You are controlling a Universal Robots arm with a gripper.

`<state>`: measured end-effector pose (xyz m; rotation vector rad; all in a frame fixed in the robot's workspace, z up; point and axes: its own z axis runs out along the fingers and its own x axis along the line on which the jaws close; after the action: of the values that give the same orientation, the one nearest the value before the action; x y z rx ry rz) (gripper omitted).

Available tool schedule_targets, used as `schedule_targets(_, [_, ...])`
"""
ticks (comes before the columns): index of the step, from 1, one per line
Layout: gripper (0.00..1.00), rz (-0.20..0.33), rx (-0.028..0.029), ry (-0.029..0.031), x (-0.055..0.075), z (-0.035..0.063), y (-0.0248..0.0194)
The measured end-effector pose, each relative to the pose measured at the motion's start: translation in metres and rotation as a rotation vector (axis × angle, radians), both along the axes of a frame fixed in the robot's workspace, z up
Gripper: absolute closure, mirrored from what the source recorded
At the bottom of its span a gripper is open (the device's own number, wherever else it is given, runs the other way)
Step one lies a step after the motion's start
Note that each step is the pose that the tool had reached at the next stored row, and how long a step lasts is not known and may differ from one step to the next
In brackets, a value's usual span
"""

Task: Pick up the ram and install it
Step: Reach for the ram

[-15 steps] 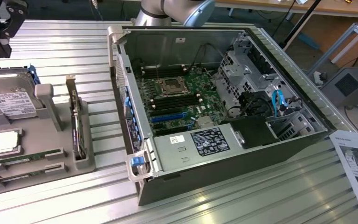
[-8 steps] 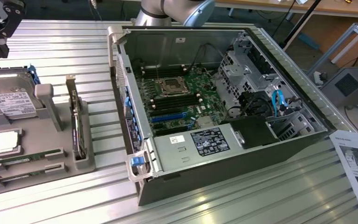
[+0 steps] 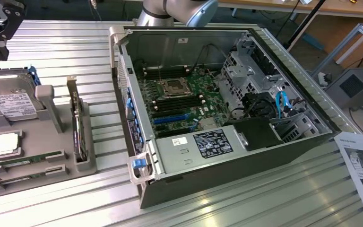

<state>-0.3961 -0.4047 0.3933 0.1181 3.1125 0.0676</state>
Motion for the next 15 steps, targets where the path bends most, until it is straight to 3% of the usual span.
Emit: schedule_targets(15, [0.89,0.0,0.0,0.0,0.0,0.0,-0.0288])
